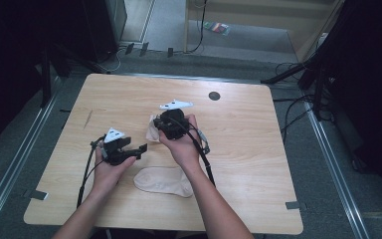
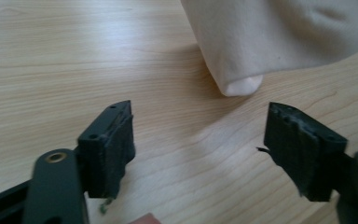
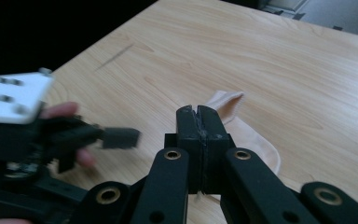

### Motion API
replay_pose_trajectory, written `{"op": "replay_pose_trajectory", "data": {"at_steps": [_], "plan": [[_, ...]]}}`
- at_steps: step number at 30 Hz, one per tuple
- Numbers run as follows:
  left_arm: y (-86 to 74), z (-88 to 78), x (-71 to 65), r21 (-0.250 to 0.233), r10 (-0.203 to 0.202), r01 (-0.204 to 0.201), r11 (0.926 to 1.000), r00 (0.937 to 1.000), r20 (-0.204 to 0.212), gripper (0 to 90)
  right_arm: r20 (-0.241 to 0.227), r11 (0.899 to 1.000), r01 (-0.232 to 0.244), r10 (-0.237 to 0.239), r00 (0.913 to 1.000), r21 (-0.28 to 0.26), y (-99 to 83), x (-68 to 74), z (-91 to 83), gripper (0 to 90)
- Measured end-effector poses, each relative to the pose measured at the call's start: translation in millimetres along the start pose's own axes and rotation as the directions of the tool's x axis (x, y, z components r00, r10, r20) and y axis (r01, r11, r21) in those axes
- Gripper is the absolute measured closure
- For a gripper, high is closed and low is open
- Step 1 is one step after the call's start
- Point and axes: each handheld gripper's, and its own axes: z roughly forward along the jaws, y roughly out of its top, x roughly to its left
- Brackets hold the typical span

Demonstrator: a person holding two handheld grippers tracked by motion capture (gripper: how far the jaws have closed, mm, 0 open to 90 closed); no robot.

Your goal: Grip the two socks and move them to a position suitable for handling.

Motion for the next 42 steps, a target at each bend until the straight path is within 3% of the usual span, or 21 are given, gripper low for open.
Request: {"op": "replay_pose_trajectory", "data": {"at_steps": [8,9,11,14,15,16,17,18,20,21,24,30,33,34,35,36,37,39,40,41,42], "plan": [[6.5,12.9,-7.5,-0.04,-0.007,0.007,0.9992,0.9999,0.008,41.7,-0.136,0.999,-0.008,0.001,0.9907,-0.051,12.5,9.6,-10.1,90.0],[7.0,8.8,-1.5,-0.064,-0.006,0.006,0.9979,1.0,-0.006,48.8,-0.2,0.996,-0.041,0.026,0.9795,-0.074,14.7,9.3,-13.5,90.0],[7.4,5.2,3.7,-0.077,-0.012,0.011,0.997,0.9999,-0.008,65.7,-0.229,0.993,-0.061,0.038,0.9726,-0.096,15.6,8.9,-17.7,90.0],[9.9,-10.8,14.2,-0.116,0.011,-0.022,0.993,0.9953,-0.097,80.3,-0.223,0.992,-0.044,0.016,0.9748,-0.118,15.4,7.6,-22.7,90.0],[11.5,-20.3,13.6,-0.142,0.058,-0.089,0.9859,0.977,-0.205,85.5,-0.17,0.992,-0.02,-0.002,0.9854,-0.126,13.2,4.2,-27.0,90.0],[12.1,-24.6,11.8,-0.153,0.099,-0.142,0.9779,0.9598,-0.263,86.9,-0.144,0.992,-0.012,-0.007,0.9896,-0.128,10.5,0.7,-28.4,90.0],[12.5,-27.5,10.0,-0.157,0.133,-0.184,0.9703,0.9486,-0.287,87.4,-0.119,0.992,-0.005,-0.009,0.9928,-0.122,6.6,-3.6,-28.8,90.0],[12.5,-27.5,10.0,-0.157,0.133,-0.184,0.9703,0.9486,-0.287,85.9,-0.119,0.992,-0.005,-0.009,0.9928,-0.122,6.6,-3.6,-28.8,90.0],[11.1,-23.4,5.1,-0.101,0.227,-0.271,0.9573,0.9207,-0.318,80.1,-0.069,0.995,-0.013,0.006,0.9976,-0.097,-6.5,-17.1,-25.5,90.0],[8.7,-18.5,4.5,-0.067,0.255,-0.288,0.9554,0.9178,-0.304,73.4,-0.015,0.997,-0.044,0.043,0.999,-0.061,-21.3,-32.5,-20.7,90.0],[-1.2,-7.0,5.4,0.026,0.295,-0.295,0.9551,0.9363,-0.191,71.3,0.013,0.997,-0.079,0.079,0.9968,0.001,-42.0,-54.3,-12.3,90.0],[-8.8,2.1,-3.1,0.076,0.349,-0.345,0.9357,0.9348,-0.064,61.2,0.08,0.991,-0.042,0.032,0.9963,0.126,-71.1,-83.1,-0.1,90.0],[-9.9,3.3,-4.3,0.085,0.367,-0.361,0.9287,0.9284,-0.061,55.8,0.1,0.989,-0.037,0.023,0.9947,0.141,-76.0,-91.9,1.3,90.0],[-9.9,3.0,-3.6,0.08,0.36,-0.355,0.9313,0.9314,-0.054,55.8,0.1,0.989,-0.037,0.023,0.9947,0.141,-76.0,-91.9,1.3,90.0],[-9.2,1.2,0.6,0.067,0.327,-0.325,0.9433,0.9446,-0.026,49.2,0.12,0.988,-0.017,-0.001,0.9927,0.152,-78.0,-95.3,1.7,90.0],[-9.2,1.2,0.6,0.067,0.327,-0.325,0.9433,0.9446,-0.026,45.9,0.12,0.988,-0.017,-0.001,0.9927,0.152,-78.0,-95.3,1.7,90.0],[-8.5,-1.9,7.7,0.055,0.284,-0.284,0.9573,0.9589,0.011,43.5,0.161,0.99,-0.001,-0.022,0.9867,0.144,-79.9,-98.6,1.0,80.9],[-8.4,-5.7,12.7,0.017,0.247,-0.249,0.9685,0.9674,0.055,38.6,0.223,0.993,-0.028,0.002,0.9748,0.113,-80.6,-101.9,-1.4,62.4],[-8.4,-5.7,12.7,0.017,0.247,-0.249,0.9685,0.9674,0.055,35.9,0.223,0.993,-0.028,0.002,0.9748,0.113,-80.6,-101.9,-1.4,62.4],[-7.3,-11.3,19.2,-0.036,0.207,-0.204,0.9782,0.9709,0.12,35.1,0.263,0.995,-0.08,0.062,0.9629,0.058,-82.8,-106.6,-9.7,61.7],[-7.3,-11.3,19.2,-0.036,0.207,-0.204,0.9782,0.9709,0.12,35.1,0.256,0.994,-0.102,0.091,0.9623,0.028,-84.4,-107.8,-12.9,61.0]]}}
